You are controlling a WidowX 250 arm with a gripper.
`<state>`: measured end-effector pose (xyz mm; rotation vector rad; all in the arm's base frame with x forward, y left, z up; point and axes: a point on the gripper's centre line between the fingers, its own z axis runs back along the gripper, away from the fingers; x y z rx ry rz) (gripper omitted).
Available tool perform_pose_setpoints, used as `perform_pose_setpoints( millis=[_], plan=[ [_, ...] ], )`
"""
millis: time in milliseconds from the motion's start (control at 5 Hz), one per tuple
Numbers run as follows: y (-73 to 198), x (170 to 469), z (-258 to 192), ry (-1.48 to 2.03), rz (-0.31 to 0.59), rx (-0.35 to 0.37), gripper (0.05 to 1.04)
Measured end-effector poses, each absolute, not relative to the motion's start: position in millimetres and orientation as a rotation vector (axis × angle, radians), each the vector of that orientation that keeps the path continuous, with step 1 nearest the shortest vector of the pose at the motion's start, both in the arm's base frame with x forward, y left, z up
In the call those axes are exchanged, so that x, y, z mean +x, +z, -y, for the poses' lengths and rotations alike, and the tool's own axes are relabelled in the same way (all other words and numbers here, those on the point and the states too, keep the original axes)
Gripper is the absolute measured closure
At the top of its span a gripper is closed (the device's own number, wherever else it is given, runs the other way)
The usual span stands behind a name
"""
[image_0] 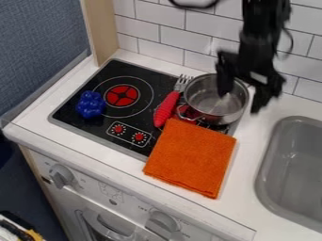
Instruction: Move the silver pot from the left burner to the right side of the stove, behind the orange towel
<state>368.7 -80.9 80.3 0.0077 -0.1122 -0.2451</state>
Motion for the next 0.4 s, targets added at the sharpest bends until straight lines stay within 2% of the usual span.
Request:
perform_pose_setpoints(
  millis=[200,400],
  plan=[
    [106,355,46,-0.092,0.103,-0.026,0.079],
    [97,337,39,-0.088,0.061,-0.041,0.083]
  ],
)
